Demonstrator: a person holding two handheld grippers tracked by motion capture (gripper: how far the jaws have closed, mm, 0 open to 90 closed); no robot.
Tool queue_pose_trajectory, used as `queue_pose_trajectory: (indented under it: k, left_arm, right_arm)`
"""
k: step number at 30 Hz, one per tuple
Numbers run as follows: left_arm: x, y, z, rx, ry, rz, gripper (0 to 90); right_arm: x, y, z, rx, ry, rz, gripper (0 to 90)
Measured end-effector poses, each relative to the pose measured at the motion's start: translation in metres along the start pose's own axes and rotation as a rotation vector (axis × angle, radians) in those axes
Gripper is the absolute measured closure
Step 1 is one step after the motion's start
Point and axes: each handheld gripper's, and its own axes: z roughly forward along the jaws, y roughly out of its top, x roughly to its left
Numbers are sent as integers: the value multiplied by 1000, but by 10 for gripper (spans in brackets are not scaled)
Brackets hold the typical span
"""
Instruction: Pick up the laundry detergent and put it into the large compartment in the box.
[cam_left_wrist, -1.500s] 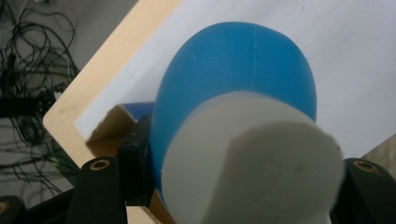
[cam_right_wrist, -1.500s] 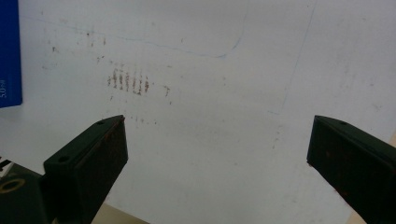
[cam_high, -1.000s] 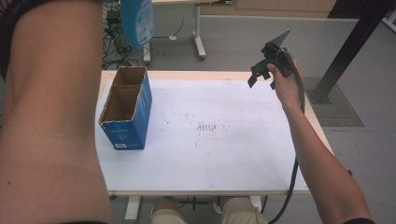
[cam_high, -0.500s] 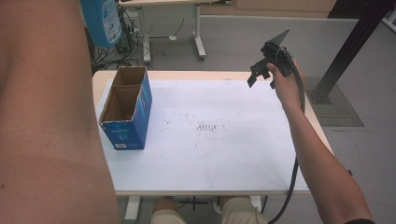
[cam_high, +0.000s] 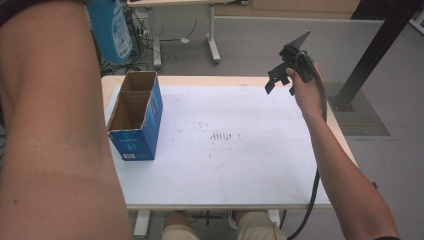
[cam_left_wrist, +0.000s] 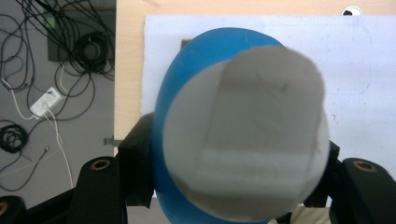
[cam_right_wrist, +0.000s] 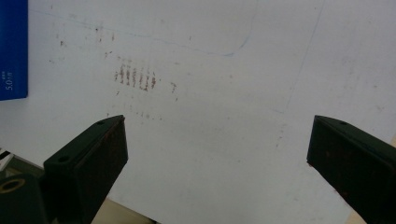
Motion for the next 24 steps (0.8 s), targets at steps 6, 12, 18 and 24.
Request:
queue_pose_trajectory:
  k: [6,12,18,24]
  left_arm:
    - [5,3,24,26,-11,3,372]
    - [13,3,45,47,-17,-7,372]
    - [17,0,72,69,-24,-17,372]
    - [21,-3,96,90,-25,-24,372]
  right_arm:
    - [2,2,2,7,-4,-8,50]
    - [2,3,5,10,-5,-2,50]
    - [5,3,7,14,-10,-10,50]
    - [5,3,7,15,-9,-6,50]
